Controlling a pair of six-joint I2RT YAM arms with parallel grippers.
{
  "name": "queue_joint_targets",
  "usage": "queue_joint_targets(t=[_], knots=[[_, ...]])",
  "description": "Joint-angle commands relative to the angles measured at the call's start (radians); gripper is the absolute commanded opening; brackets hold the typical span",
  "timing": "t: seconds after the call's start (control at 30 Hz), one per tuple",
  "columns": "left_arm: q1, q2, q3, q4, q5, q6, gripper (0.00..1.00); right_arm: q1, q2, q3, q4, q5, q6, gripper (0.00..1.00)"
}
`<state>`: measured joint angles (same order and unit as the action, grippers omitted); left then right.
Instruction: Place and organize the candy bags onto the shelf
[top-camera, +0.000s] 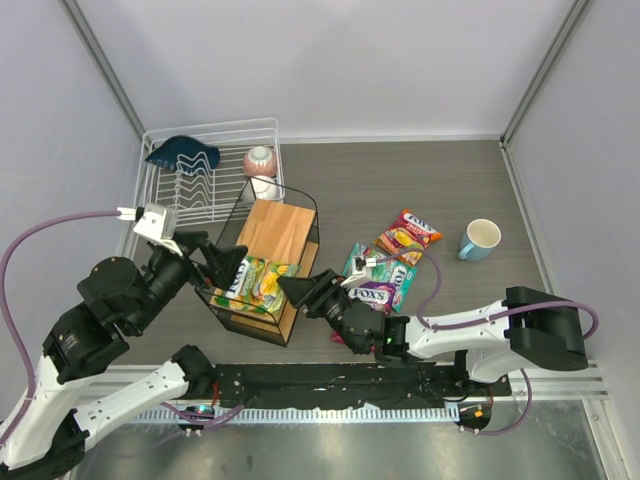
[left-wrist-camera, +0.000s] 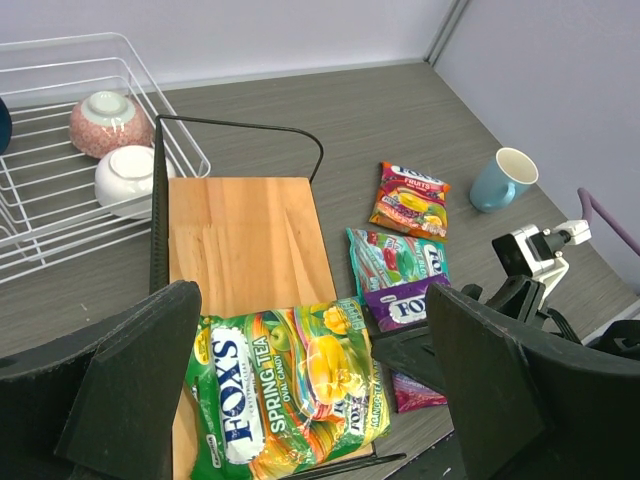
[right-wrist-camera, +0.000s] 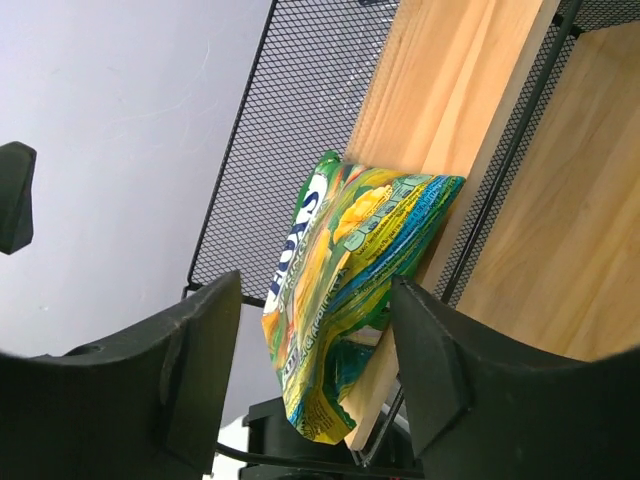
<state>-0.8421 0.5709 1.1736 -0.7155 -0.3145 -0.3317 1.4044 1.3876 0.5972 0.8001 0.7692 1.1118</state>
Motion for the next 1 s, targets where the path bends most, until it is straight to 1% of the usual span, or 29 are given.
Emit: queue_joint_targets(t=[0.0, 0.03, 0.17, 0.23, 0.27, 0.3, 0.37, 0.4, 0.47, 0.5, 0.57, 0.6, 0.67, 0.7, 0.73, 0.9, 0.93, 0.97], knots=[[0.003, -0.008, 0.0, 0.031, -0.011, 0.011, 1.0, 0.007, -0.056, 0.032, 0.018, 0.051, -0.04, 0.69], [0.003, -0.008, 0.0, 0.033, -0.011, 0.011, 1.0, 0.008, -0.07, 0.032, -0.017, 0.067, -0.035, 0.74], [0.003, -0.003, 0.001, 0.034, -0.009, 0.011, 1.0, 0.013, -0.154, 0.009, -0.105, 0.12, -0.024, 0.77], [0.005, 0.0, 0.003, 0.036, -0.009, 0.011, 1.0, 0.013, -0.234, -0.026, -0.177, 0.148, -0.012, 0.77], [0.003, 0.001, 0.003, 0.036, -0.009, 0.014, 1.0, 0.013, -0.266, -0.039, -0.215, 0.188, 0.017, 0.77], [0.003, 0.001, 0.004, 0.036, -0.009, 0.017, 1.0, 0.013, -0.336, -0.049, -0.343, 0.208, 0.038, 0.77], [0.003, 0.006, 0.004, 0.036, -0.008, 0.019, 1.0, 0.013, -0.407, -0.04, -0.537, 0.258, 0.12, 0.78], [0.003, 0.009, 0.003, 0.039, -0.009, 0.019, 1.0, 0.011, -0.445, -0.033, -0.722, 0.307, 0.187, 0.78], [0.003, 0.015, -0.002, 0.044, 0.0, 0.02, 1.0, 0.01, -0.541, -0.025, -0.91, 0.344, 0.262, 0.78], [0.003, 0.023, -0.006, 0.056, 0.002, 0.019, 1.0, -0.004, -0.567, -0.028, -1.072, 0.361, 0.357, 0.78], [0.003, 0.037, -0.015, 0.067, 0.02, 0.017, 1.0, -0.034, -0.64, -0.04, -1.177, 0.345, 0.413, 0.78], [0.003, 0.044, -0.015, 0.073, 0.029, 0.017, 1.0, -0.077, -0.66, -0.065, -1.222, 0.305, 0.427, 0.78], [0.003, 0.067, -0.023, 0.08, 0.058, 0.014, 1.0, -0.148, -0.705, -0.091, -1.23, 0.236, 0.418, 0.78], [0.003, 0.076, -0.023, 0.088, 0.066, 0.011, 1.0, -0.23, -0.71, -0.103, -1.23, 0.202, 0.404, 0.78], [0.003, 0.089, -0.023, 0.09, 0.075, 0.01, 1.0, -0.264, -0.71, -0.105, -1.231, 0.146, 0.364, 0.78], [0.003, 0.099, -0.02, 0.091, 0.088, 0.01, 1.0, -0.441, -0.684, -0.085, -1.233, 0.094, 0.235, 0.78], [0.003, 0.099, -0.023, 0.091, 0.087, 0.011, 1.0, -0.508, -0.677, -0.082, -1.233, 0.076, 0.194, 0.78], [0.005, 0.099, -0.026, 0.094, 0.087, 0.011, 1.0, -0.543, -0.668, -0.082, -1.233, 0.061, 0.18, 0.78]])
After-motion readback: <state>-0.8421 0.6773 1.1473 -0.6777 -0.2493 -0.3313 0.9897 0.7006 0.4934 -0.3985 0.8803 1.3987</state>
